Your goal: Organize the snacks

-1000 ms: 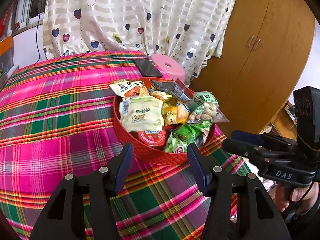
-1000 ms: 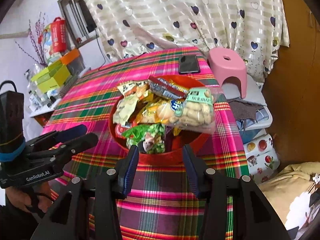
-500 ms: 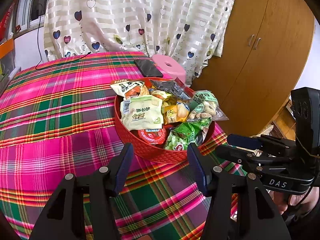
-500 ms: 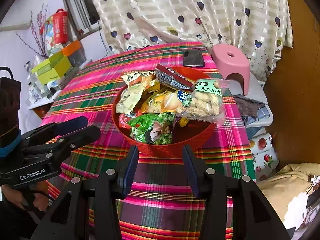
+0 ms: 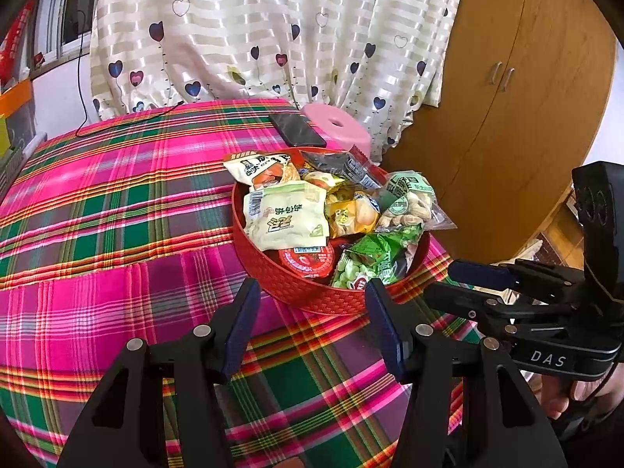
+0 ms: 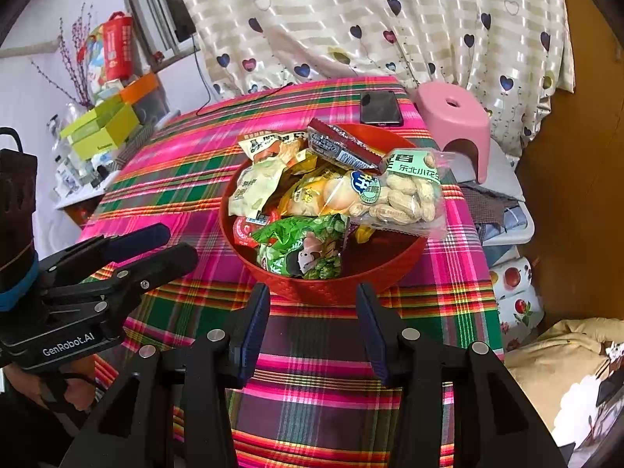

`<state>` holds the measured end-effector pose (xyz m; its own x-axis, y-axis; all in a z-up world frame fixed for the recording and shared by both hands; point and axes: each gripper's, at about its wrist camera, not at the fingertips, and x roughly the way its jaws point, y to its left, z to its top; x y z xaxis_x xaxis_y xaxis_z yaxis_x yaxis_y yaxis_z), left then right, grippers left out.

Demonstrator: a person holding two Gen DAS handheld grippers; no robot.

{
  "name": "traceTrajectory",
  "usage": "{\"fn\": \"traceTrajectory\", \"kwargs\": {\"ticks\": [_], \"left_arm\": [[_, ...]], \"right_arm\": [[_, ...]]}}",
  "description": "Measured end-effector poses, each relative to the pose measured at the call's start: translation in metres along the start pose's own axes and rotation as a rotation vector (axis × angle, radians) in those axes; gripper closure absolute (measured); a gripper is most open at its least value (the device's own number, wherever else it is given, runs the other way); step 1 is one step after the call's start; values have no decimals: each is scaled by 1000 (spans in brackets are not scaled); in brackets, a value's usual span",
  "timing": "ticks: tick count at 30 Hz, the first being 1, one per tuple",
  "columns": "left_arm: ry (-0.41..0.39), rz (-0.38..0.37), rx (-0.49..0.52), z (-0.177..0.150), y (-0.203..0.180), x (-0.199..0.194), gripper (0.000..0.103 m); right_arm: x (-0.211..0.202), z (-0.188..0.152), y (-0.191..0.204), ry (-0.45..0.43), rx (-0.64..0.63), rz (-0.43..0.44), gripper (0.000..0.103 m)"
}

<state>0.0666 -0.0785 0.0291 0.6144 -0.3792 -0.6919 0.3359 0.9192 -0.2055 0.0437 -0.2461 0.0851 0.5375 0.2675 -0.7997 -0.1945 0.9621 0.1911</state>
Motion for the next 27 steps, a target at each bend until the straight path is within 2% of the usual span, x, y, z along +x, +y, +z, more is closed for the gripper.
{"fn": "traceTrajectory", "kwargs": {"ticks": [27], "left_arm": [[-1, 20, 16, 1, 0, 2, 46]], "right_arm": [[4, 1, 5, 10, -8, 1, 59]]}}
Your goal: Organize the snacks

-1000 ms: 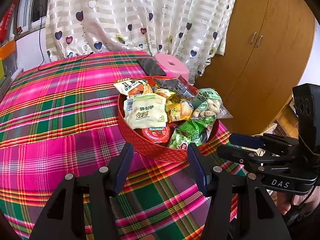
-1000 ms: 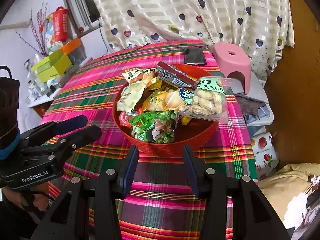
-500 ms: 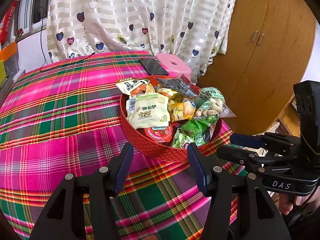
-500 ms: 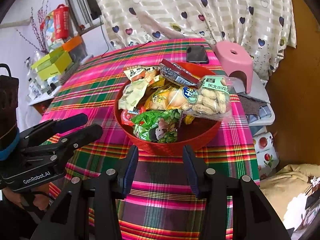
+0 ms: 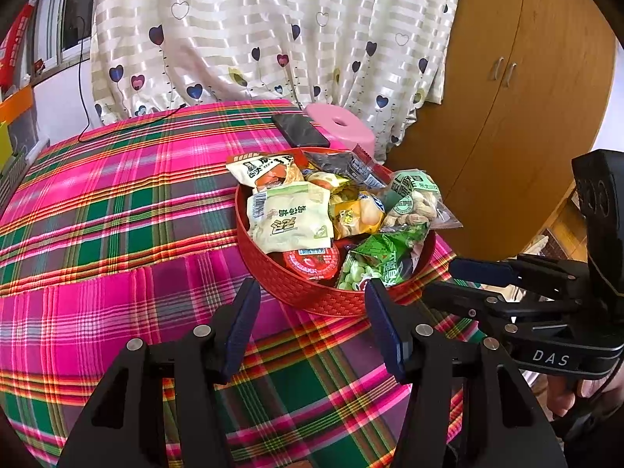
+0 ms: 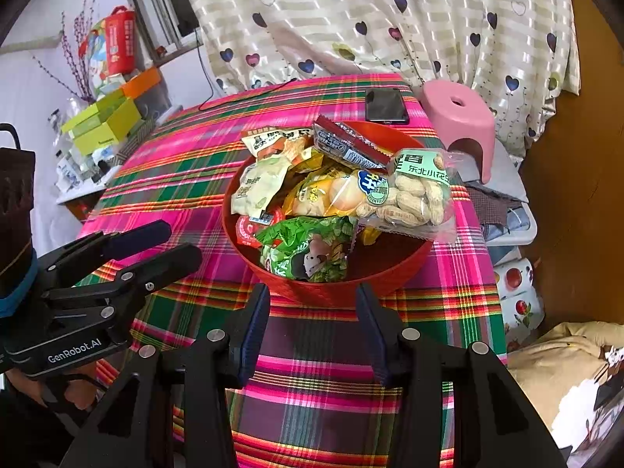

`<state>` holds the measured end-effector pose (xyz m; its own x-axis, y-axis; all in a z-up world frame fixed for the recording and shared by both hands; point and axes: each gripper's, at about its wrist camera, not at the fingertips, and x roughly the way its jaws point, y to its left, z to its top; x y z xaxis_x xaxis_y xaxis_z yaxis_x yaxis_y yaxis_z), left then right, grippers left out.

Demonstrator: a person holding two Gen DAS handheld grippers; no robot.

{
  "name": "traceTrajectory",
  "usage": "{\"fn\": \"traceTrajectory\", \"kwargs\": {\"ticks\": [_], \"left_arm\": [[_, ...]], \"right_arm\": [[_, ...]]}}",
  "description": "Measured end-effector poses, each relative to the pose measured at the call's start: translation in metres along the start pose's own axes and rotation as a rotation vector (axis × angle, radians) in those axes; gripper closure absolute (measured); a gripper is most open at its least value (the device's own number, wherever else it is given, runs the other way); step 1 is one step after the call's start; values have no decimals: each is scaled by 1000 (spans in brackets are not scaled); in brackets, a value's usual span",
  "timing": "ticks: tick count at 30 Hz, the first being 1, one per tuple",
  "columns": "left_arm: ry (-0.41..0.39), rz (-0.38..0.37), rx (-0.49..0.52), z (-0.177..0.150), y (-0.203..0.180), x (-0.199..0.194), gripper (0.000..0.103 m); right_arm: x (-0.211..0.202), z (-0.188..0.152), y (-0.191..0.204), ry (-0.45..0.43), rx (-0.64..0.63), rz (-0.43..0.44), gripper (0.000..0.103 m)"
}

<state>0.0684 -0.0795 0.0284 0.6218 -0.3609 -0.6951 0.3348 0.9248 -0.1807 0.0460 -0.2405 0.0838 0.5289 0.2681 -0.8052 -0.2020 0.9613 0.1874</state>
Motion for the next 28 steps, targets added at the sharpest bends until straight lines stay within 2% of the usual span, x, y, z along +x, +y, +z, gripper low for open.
{"fn": "traceTrajectory", "kwargs": {"ticks": [28], "left_arm": [[6, 42, 37, -2, -8, 8, 46]], "right_arm": [[5, 0, -3, 9, 11, 2, 59]]}}
